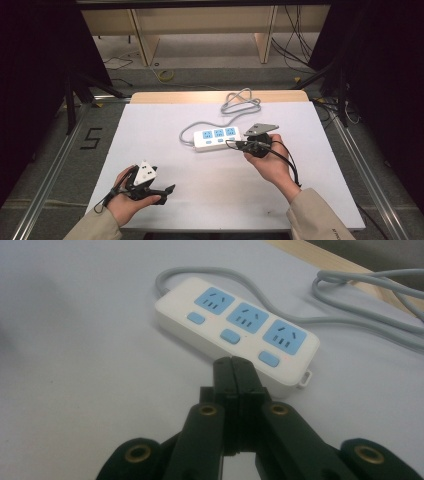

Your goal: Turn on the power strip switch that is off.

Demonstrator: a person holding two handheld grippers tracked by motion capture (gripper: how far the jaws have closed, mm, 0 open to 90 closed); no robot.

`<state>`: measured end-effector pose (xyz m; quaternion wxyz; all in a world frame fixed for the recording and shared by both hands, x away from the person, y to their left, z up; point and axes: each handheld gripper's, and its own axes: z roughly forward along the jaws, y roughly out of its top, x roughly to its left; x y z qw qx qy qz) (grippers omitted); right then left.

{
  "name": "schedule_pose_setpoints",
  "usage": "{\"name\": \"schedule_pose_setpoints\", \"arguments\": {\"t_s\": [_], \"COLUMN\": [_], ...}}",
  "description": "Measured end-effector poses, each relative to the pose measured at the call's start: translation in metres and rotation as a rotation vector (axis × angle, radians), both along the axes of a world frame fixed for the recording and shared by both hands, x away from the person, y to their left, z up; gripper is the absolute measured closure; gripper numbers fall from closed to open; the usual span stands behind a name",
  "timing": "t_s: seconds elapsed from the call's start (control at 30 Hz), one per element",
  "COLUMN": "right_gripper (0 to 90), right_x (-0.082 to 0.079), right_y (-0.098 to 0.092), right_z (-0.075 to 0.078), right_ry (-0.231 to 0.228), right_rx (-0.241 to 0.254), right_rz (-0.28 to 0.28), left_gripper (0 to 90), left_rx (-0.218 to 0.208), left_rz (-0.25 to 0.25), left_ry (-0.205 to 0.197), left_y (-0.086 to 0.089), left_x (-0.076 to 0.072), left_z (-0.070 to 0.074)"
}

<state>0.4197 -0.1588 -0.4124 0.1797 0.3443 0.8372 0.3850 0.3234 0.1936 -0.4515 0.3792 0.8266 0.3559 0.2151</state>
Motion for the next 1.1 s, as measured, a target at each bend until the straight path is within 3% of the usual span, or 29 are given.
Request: {"name": "schedule_pose_setpoints", "arguments": {"t_s": [1.1], "right_gripper": [90.0], "right_x": [0.018], "right_y": [0.013], "right_z": [-0.004], "right_ry": [0.0], "right_rx": [-0.021], "right_rz": [-0.006], "left_gripper": [14.9], "left_rx": [-0.005], "left_rz": [-0.003], "left_ry": [0.005], "left_y": [-0.001], "left_x": [0.0], "left_z": [0.0]}}
